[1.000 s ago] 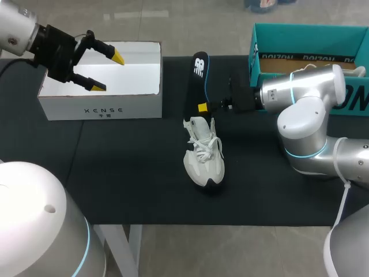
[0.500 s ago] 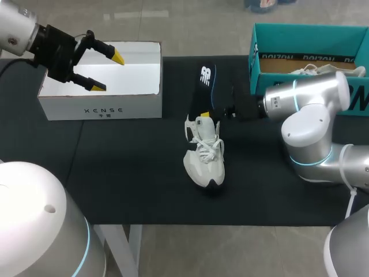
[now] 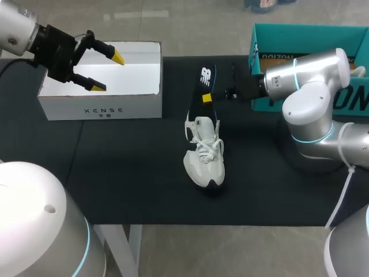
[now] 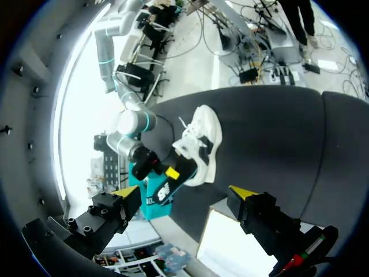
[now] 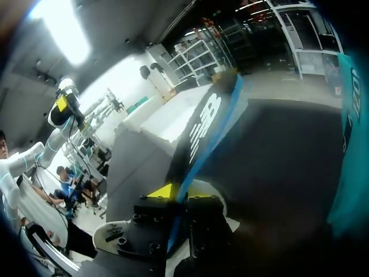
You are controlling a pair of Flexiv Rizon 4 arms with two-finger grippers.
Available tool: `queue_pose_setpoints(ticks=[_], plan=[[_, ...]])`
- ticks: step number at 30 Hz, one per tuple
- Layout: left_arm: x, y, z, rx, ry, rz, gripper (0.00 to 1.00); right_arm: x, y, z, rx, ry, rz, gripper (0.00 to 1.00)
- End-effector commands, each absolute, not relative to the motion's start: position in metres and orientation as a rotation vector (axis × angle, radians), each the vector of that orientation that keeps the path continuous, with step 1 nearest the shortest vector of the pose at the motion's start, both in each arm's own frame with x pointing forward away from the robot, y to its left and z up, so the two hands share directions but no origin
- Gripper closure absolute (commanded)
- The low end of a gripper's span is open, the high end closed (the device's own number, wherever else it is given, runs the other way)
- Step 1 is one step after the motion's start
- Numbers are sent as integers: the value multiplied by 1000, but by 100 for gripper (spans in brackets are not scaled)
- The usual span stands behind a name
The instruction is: Take the shoe out of the shoebox, open the shoe tongue, remove and reinsert the insole, then place the shoe into the shoebox
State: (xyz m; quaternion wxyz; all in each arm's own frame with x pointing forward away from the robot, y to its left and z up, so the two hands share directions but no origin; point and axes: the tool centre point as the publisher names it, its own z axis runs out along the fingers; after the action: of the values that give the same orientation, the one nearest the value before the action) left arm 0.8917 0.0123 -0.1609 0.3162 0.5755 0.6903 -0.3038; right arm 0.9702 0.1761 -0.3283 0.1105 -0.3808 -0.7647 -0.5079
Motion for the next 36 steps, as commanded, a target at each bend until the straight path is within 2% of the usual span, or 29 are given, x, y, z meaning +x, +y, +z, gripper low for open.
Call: queue_pose_setpoints(ticks=[1,9,15,17,20,28,32,36], plan=[[892,12,-160,1518,1821,-797,0,962,176,-334,-1125,-2256,-1439,100],[892,12,-160,1518,1821,-797,0,920,181,-354,-1129,-2222,-1361,100],[892,12,-160,1518,1821,-797,0,912,180,-359,-1164,-2183,-1369,100],[892,12,-160,1518,1821,-797,0,919,178,-354,-1162,-2192,-1377,78],[892,12,-160,1518,1821,-797,0,935,176,-346,-1146,-2214,-1400,72],[892,12,-160,1518,1821,-797,0,977,177,-328,-1083,-2272,-1424,77],[892,12,-160,1518,1821,-797,0,991,174,-323,-1088,-2284,-1433,85],[892,12,-160,1518,1821,-797,0,989,172,-324,-1109,-2275,-1444,100]])
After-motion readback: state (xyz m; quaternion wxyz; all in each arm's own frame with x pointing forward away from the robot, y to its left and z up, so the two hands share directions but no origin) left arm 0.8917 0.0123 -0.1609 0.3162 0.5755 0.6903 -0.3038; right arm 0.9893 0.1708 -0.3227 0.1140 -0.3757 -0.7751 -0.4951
